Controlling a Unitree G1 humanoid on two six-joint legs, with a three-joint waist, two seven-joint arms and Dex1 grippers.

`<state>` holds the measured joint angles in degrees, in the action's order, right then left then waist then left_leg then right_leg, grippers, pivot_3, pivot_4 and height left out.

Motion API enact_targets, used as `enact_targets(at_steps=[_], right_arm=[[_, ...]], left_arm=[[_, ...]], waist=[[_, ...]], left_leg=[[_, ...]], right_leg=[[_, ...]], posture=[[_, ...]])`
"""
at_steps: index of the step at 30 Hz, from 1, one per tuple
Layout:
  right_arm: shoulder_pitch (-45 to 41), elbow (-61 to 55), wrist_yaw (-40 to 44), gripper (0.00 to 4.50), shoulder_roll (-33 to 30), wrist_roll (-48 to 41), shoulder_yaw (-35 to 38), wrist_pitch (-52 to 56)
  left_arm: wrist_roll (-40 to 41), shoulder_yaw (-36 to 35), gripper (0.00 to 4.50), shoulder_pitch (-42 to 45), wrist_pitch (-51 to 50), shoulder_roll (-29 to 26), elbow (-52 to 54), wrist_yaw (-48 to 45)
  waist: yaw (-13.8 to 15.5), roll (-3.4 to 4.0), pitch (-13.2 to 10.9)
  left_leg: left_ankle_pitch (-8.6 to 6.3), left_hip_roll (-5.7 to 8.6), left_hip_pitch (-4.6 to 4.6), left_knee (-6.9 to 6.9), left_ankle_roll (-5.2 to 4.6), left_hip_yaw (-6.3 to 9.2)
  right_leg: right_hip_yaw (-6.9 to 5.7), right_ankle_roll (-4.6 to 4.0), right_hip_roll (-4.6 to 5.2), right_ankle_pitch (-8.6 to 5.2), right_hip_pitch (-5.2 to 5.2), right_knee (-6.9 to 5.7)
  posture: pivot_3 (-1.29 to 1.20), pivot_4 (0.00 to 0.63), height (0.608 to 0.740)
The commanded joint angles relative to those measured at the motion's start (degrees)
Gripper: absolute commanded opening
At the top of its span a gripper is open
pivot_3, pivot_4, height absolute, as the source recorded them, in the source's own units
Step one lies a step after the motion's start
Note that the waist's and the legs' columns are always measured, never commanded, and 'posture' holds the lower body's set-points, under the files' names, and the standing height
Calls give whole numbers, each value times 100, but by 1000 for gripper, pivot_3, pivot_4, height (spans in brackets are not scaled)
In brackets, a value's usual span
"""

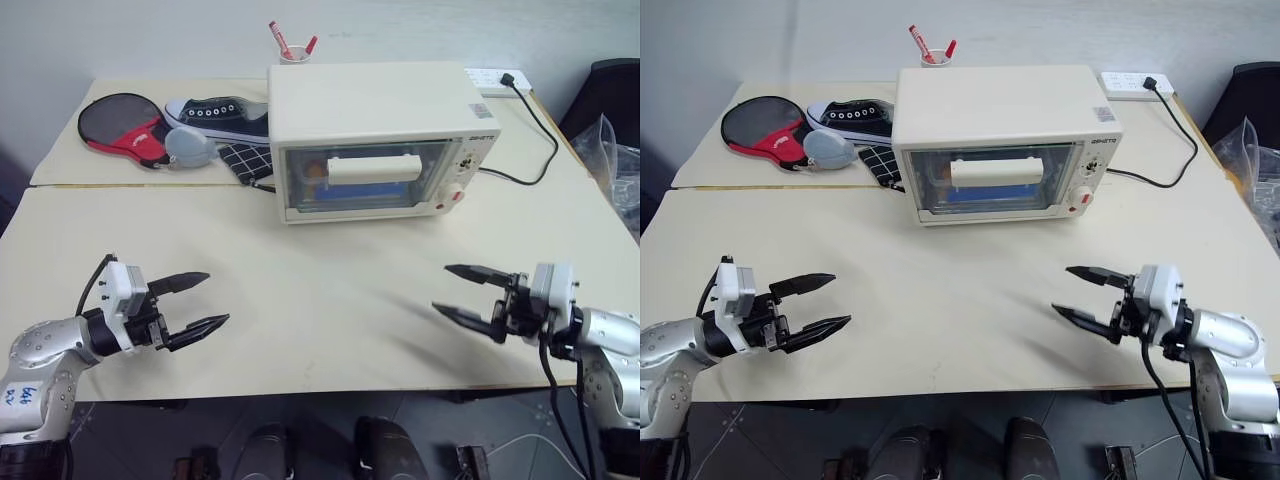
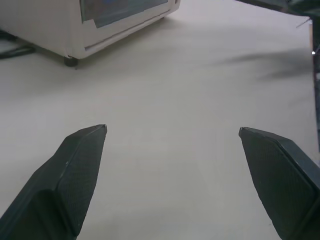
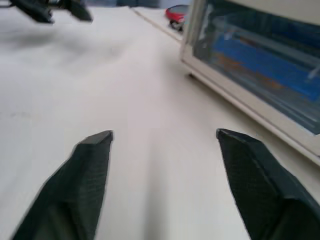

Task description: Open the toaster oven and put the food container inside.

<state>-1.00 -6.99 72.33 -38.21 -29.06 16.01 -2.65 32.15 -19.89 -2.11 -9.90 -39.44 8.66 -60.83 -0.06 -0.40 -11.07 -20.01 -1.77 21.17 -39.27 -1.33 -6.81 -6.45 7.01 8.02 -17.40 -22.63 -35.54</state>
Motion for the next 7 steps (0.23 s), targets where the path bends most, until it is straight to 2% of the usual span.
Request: enact_targets(at_steps=[1, 7], right_arm=[[351, -124, 213, 4450, -147, -53, 246, -417], [624, 154, 112, 4450, -53, 77, 134, -740]], left_arm=[[-336, -140, 4500, -303, 715, 98, 206, 66], [-739, -50, 4500, -613, 964, -16, 112, 184]], waist=[[-1, 0, 0], [-11, 0, 0]], left_leg=[[0, 0, 1, 0, 0, 0], [0, -2, -8, 1, -1, -3]], right_leg=[[0, 0, 1, 0, 0, 2], [1, -1, 3, 0, 1, 1]], posture=[[0, 150, 740], [0, 150, 740]])
